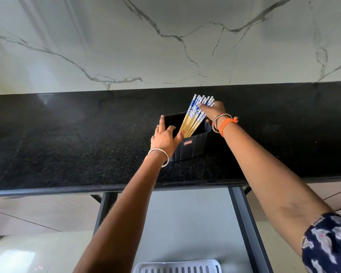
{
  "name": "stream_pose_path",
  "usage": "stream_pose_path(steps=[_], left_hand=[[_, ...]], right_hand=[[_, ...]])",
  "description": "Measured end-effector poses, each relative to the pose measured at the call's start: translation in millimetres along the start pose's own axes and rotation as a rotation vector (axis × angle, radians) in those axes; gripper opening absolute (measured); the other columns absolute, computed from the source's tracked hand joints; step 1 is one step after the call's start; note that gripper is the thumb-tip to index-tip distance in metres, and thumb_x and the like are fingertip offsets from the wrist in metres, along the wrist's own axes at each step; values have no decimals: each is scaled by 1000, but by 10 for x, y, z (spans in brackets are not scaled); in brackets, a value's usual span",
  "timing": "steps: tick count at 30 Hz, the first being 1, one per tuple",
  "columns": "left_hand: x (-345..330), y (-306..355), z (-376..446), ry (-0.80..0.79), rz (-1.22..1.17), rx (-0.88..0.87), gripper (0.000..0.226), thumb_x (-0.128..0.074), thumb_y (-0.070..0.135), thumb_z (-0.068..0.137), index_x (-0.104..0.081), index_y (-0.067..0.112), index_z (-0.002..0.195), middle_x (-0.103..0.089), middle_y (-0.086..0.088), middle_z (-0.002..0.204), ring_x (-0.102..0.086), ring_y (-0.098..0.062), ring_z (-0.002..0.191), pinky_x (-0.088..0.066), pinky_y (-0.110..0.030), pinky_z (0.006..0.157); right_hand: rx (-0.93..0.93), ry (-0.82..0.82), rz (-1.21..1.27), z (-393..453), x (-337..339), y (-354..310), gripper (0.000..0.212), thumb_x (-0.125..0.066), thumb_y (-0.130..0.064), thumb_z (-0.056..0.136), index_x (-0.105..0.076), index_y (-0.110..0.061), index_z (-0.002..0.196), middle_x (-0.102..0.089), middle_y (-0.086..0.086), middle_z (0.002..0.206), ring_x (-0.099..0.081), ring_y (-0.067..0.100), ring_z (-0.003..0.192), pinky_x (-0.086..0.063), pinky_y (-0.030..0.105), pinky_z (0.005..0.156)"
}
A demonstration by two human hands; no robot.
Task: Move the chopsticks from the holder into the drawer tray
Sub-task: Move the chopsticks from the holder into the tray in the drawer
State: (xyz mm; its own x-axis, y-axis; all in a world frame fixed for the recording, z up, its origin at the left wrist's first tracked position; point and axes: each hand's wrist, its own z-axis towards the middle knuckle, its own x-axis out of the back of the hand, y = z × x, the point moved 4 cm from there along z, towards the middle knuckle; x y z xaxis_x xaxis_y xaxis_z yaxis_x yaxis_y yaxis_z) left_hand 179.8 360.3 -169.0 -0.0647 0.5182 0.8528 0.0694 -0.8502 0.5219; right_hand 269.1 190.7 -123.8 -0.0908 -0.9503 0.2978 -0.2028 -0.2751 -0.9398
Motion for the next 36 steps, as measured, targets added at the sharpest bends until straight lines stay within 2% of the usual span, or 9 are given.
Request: stream_pose_path(steps=[4, 8, 13, 19, 24, 27, 29, 32, 36], left_hand=[[-7, -6, 6, 3, 1, 0, 50, -40, 51, 91, -50, 18, 128, 3, -5, 159, -22, -34, 141, -33, -53, 109], [-12, -11, 12, 2, 11, -2, 50, -40, 51, 91, -50, 18, 127, 3, -6, 159, -23, -35, 141, -34, -53, 107], [-15, -12, 13, -1, 17, 7, 49, -40, 51, 91, -52, 18, 125, 2, -6, 159, -24, -35, 140, -35, -54, 106], [13, 13, -13, -15, 36, 8, 50, -37, 54, 91, -51, 18, 124, 1, -6, 159, -23, -36, 139, -34, -55, 106], [104, 66, -89, 64, 93, -15, 56, -35, 50, 93, -35, 15, 138, -11, -12, 157, -13, -33, 144, -21, -52, 114], [370, 203, -263, 298, -300, -70, 47, -36, 33, 98, -35, 7, 137, -36, -18, 145, -34, -30, 135, -29, -38, 111], [549, 197, -435, 419, -726, 113, 41, -29, 38, 99, -50, 10, 121, -59, -13, 117, -55, -28, 109, -43, -38, 95], [610, 132, -742, 128, -1326, 435, 68, -15, 58, 93, -65, 11, 84, -68, -8, 78, -64, -25, 77, -51, -35, 76], [572, -63, -1329, -172, -1597, 569, 59, -30, 40, 92, -70, 4, 69, -73, -12, 79, -65, -27, 84, -57, -36, 72]], right_hand=[[4, 20, 6, 9, 0, 12, 18, -64, -27, 86, -54, -14, 79, -56, 0, 77, -50, 10, 57, -42, 23, 49], [26, 101, -43, 5, 29, 9, 33, -62, -35, 86, -61, -4, 96, -62, 12, 99, -62, 22, 75, -58, 37, 73], [94, 126, -44, -18, 48, -64, 21, -57, -25, 88, -51, -8, 78, -56, 10, 86, -47, 12, 46, -37, 14, 29], [236, 220, 21, -89, 212, -362, 35, -52, -19, 90, -41, -18, 57, -57, 11, 69, -64, 35, 74, -56, 50, 70], [365, 330, 130, -237, 439, -666, 36, -51, -20, 91, -39, -21, 57, -51, 2, 59, -57, 27, 65, -52, 41, 63], [381, 348, 290, -413, 576, -740, 34, -48, -19, 93, -39, -19, 60, -49, 7, 61, -53, 28, 65, -47, 41, 61], [353, 339, 425, -617, 615, -689, 32, -47, -20, 94, -40, -17, 63, -45, 5, 58, -50, 25, 57, -43, 34, 54], [240, 311, 577, -1003, 542, -457, 23, -50, -27, 93, -43, -18, 73, -51, 1, 61, -56, 10, 40, -43, 18, 39], [172, 299, 677, -1489, 367, -108, 27, -54, -25, 92, -45, -20, 68, -56, -6, 53, -57, -1, 37, -44, 16, 35]])
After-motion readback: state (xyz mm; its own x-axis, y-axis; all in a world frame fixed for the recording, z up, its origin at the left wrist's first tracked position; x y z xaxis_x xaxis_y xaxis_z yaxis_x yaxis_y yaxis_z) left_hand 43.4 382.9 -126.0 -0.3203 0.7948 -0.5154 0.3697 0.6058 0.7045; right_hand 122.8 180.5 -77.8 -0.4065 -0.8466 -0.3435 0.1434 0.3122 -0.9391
